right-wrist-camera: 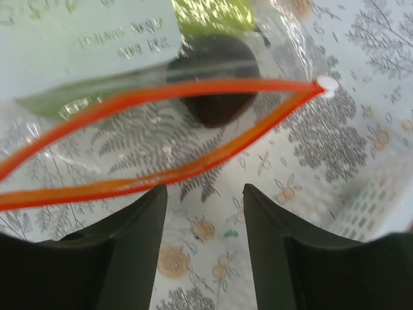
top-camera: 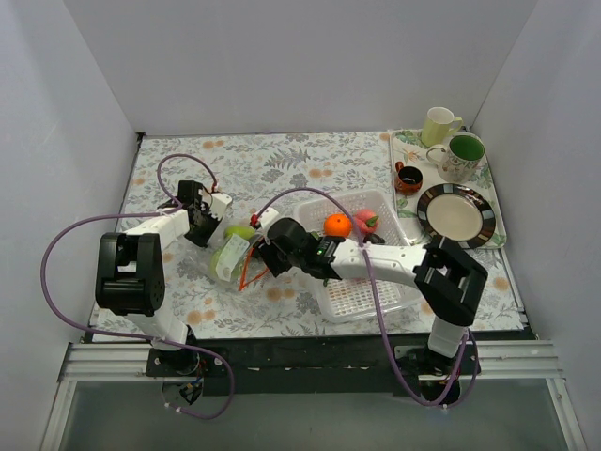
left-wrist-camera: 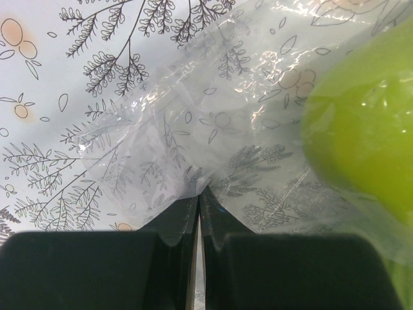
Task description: Open the zip-top bag and remove the fake food
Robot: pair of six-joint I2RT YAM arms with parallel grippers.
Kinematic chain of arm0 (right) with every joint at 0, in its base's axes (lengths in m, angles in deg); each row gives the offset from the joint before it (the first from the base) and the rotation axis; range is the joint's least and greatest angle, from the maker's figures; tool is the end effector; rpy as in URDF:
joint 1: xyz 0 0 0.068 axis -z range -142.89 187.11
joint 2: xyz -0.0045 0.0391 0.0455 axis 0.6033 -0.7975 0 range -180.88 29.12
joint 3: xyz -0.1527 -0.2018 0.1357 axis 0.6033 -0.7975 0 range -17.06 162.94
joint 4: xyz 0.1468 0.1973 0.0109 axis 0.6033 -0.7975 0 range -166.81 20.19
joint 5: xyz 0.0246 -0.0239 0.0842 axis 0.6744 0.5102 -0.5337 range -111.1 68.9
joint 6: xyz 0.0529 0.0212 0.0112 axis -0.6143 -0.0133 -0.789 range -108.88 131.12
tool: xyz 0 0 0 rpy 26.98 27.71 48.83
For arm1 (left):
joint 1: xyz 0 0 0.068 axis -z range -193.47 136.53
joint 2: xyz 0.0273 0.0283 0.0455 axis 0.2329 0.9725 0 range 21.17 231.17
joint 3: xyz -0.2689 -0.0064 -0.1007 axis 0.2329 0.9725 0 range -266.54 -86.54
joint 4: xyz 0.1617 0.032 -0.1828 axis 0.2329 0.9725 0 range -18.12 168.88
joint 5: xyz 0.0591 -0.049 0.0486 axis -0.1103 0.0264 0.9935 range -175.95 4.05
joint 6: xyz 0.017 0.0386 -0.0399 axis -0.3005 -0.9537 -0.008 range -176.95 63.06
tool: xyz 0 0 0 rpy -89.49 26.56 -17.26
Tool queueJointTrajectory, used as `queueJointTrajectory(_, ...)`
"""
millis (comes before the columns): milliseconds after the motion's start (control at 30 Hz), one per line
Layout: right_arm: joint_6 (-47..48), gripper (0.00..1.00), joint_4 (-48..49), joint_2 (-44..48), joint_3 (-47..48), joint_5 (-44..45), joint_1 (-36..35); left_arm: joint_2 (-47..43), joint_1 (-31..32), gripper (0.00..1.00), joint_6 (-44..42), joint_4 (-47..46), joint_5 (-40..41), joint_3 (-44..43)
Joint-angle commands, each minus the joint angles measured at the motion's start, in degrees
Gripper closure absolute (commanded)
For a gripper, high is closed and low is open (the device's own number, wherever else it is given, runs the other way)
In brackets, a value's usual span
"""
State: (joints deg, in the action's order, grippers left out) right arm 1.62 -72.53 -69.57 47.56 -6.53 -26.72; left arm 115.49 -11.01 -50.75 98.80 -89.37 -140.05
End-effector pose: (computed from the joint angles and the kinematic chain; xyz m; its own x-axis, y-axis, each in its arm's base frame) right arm 0.1756 0.3334 0.2423 -0.3892 -0.4299 -0.8147 -0.7255 0.6881 -0.0165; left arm 0.2965 -0.0153 0.1807 -0.9262 -0.0680 -0.3708 -0.0347 0.9948 -0.0957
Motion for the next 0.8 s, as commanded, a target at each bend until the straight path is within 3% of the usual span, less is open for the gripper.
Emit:
queueJointTrajectory(0, 1.1, 0.38, 7.1, -3.9, 7.1, -4.4, -0.2, 1.2, -0.3, 1.00, -0.2, 1.5, -0.4, 1.0)
queueJointTrajectory(233, 1.0, 0.27, 4.9, -13.1, 15.3, -4.5, 0.7, 0.2, -0.3, 1.00, -0.7, 1.6, -0.3, 1.5)
queueJointTrajectory(767, 3.8, 0.24, 3.4, -24.2, 21.9, -2.4, 1.6, -2.6, -0.3, 1.00, -1.7, 3.9, -1.2, 1.4)
